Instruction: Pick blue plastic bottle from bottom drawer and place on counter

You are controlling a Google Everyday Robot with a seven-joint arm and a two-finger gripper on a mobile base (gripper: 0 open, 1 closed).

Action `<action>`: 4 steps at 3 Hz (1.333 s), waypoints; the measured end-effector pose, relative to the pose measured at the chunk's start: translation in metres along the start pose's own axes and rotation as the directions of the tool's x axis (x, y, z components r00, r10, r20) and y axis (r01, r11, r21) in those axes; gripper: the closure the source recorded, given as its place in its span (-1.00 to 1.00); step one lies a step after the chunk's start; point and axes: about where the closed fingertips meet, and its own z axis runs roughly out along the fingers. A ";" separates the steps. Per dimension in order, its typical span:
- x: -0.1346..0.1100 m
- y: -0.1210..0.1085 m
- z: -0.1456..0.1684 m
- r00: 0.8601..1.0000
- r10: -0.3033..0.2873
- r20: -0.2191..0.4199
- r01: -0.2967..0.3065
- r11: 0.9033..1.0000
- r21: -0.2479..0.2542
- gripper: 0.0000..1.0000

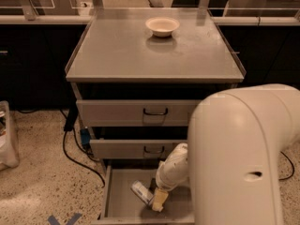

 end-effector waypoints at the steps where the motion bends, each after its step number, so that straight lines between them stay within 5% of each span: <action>1: -0.007 0.000 0.003 0.999 0.037 -0.004 -0.037 0.999 -0.002 -1.00; 4: -0.024 -0.022 0.055 0.989 0.101 0.106 -0.103 0.995 0.014 -1.00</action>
Offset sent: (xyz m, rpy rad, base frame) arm 0.0020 0.0083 -0.0007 0.0046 0.0078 -0.0444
